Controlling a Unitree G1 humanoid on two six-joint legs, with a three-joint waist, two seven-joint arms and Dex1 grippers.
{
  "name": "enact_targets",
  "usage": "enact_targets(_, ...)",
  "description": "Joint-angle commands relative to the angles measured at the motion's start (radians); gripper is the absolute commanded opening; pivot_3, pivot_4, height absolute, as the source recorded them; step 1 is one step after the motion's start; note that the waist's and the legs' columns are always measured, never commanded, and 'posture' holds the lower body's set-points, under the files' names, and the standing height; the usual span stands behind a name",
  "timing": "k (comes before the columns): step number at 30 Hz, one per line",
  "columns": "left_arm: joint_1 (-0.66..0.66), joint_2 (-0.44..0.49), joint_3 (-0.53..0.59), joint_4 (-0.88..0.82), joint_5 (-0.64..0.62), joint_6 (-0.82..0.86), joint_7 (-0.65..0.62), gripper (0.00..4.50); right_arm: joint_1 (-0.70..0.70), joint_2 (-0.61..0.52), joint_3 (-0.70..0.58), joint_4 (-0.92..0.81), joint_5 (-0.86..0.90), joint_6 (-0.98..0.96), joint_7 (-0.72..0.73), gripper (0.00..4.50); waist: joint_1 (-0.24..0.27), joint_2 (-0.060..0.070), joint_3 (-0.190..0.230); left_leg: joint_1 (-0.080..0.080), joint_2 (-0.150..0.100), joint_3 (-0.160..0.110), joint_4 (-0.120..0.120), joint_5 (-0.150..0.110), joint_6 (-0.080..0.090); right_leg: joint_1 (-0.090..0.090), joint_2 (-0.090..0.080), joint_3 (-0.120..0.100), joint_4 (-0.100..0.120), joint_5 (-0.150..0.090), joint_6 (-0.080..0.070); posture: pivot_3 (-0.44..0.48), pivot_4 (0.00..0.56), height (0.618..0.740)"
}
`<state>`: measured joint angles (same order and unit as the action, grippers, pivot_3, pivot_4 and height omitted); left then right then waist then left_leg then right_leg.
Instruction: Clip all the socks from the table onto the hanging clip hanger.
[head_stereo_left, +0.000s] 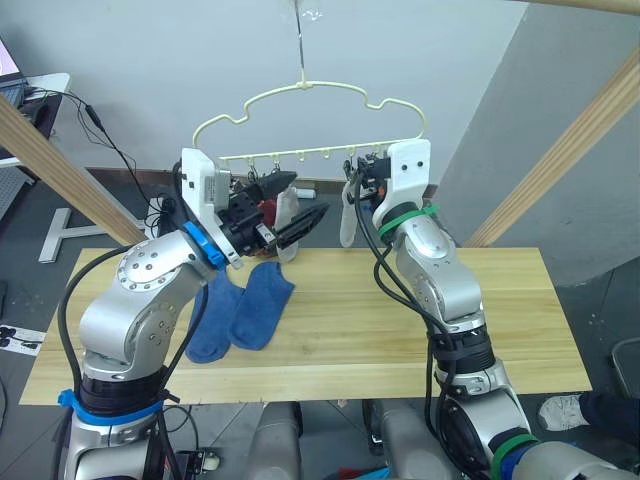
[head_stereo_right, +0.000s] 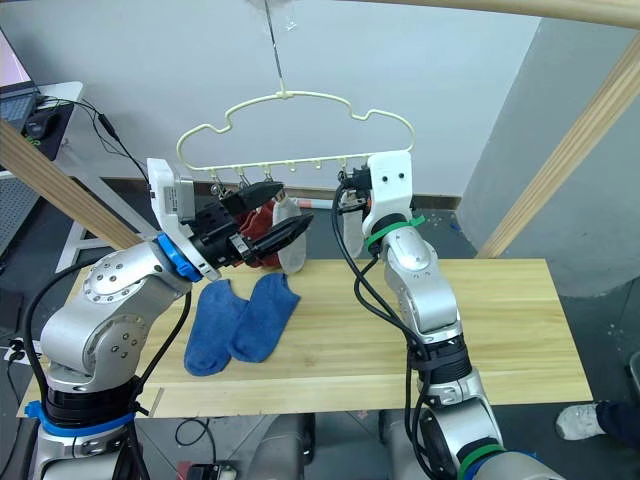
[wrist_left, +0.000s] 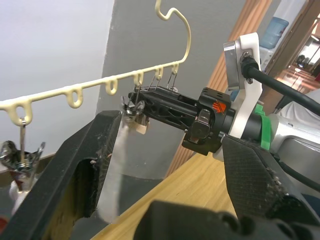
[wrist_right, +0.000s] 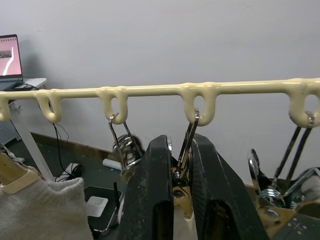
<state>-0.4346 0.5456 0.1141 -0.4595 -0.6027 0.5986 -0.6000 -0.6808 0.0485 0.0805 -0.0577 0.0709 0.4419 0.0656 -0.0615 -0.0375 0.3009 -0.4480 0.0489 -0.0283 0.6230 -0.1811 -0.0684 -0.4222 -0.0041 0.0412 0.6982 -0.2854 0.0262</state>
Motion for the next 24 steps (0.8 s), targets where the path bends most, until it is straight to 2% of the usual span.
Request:
enact_targets(1, 0.018, -0.001, -0.019, -0.04, 0.023, -0.03, 0.002, 3.66, -0.012, -0.024, -0.026, -0.05, 0.048, 0.023, 0.055, 0.13, 0.002, 0.0, 0.0, 0.0, 0.0, 0.0, 0.0, 0.0, 0.0, 0.0, 0.0, 0.0, 0.0, 0.0, 0.0, -0.033, 0.294, 0.74)
enact_targets(6, 0.065, 0.005, -0.07, -0.044, 0.068, -0.031, -0.003, 3.66, -0.017, -0.078, -0.03, -0.095, 0.137, 0.144, 0.164, 0.13, 0.004, 0.0, 0.0, 0.0, 0.0, 0.0, 0.0, 0.0, 0.0, 0.0, 0.0, 0.0, 0.0, 0.0, 0.0, -0.033, 0.294, 0.74)
enact_targets(9, 0.15, 0.022, -0.074, -0.015, 0.104, -0.004, 0.017, 3.66, -0.013, -0.097, -0.046, -0.139, 0.182, 0.209, 0.189, 0.13, 0.001, 0.0, 0.0, 0.0, 0.0, 0.0, 0.0, 0.0, 0.0, 0.0, 0.0, 0.0, 0.0, 0.0, 0.0, -0.033, 0.294, 0.74)
enact_targets(13, 0.302, 0.046, -0.089, 0.106, 0.245, -0.025, 0.086, 3.66, 0.0, -0.144, -0.082, -0.198, 0.252, 0.327, 0.22, 0.13, 0.004, 0.0, 0.0, 0.0, 0.001, 0.0, 0.0, 0.0, 0.0, 0.0, 0.0, 0.0, 0.0, 0.0, 0.0, -0.033, 0.294, 0.74)
enact_targets(14, 0.322, 0.044, -0.095, 0.139, 0.271, -0.046, 0.095, 3.66, -0.001, -0.157, -0.087, -0.203, 0.264, 0.346, 0.229, 0.13, 0.004, 0.0, 0.0, 0.0, 0.001, 0.0, 0.0, 0.0, 0.0, 0.0, 0.0, 0.0, 0.0, 0.0, 0.0, -0.069, 0.281, 0.74)
enact_targets(15, 0.34, 0.041, -0.107, 0.176, 0.297, -0.065, 0.1, 3.66, -0.002, -0.172, -0.09, -0.21, 0.275, 0.364, 0.239, 0.13, 0.004, 0.0, 0.0, 0.0, 0.0, 0.0, 0.0, 0.0, 0.0, 0.0, 0.0, 0.0, 0.0, 0.0, 0.0, -0.069, 0.281, 0.74)
enact_targets(16, 0.354, 0.032, -0.118, 0.215, 0.32, -0.096, 0.099, 3.83, -0.004, -0.187, -0.092, -0.215, 0.284, 0.379, 0.249, 0.13, 0.004, 0.0, 0.0, 0.0, 0.0, 0.0, 0.0, 0.0, 0.0, 0.0, 0.0, 0.0, 0.0, 0.0, 0.0, -0.069, 0.281, 0.74)
enact_targets(19, 0.347, 0.001, -0.154, 0.329, 0.383, -0.169, 0.106, 4.47, -0.02, -0.222, -0.096, -0.214, 0.299, 0.405, 0.265, 0.13, 0.009, 0.0, 0.0, 0.0, 0.0, 0.0, 0.0, 0.0, 0.0, 0.0, 0.0, 0.0, -0.001, 0.0, 0.0, -0.083, 0.286, 0.74)
enact_targets(24, 0.259, -0.084, -0.202, 0.558, 0.47, -0.295, 0.131, 4.47, -0.041, -0.241, -0.103, -0.194, 0.299, 0.414, 0.26, 0.13, 0.009, 0.0, 0.0, 0.0, 0.0, 0.001, 0.001, 0.0, 0.001, 0.0, 0.0, 0.0, -0.001, 0.0, 0.0, -0.094, 0.292, 0.74)
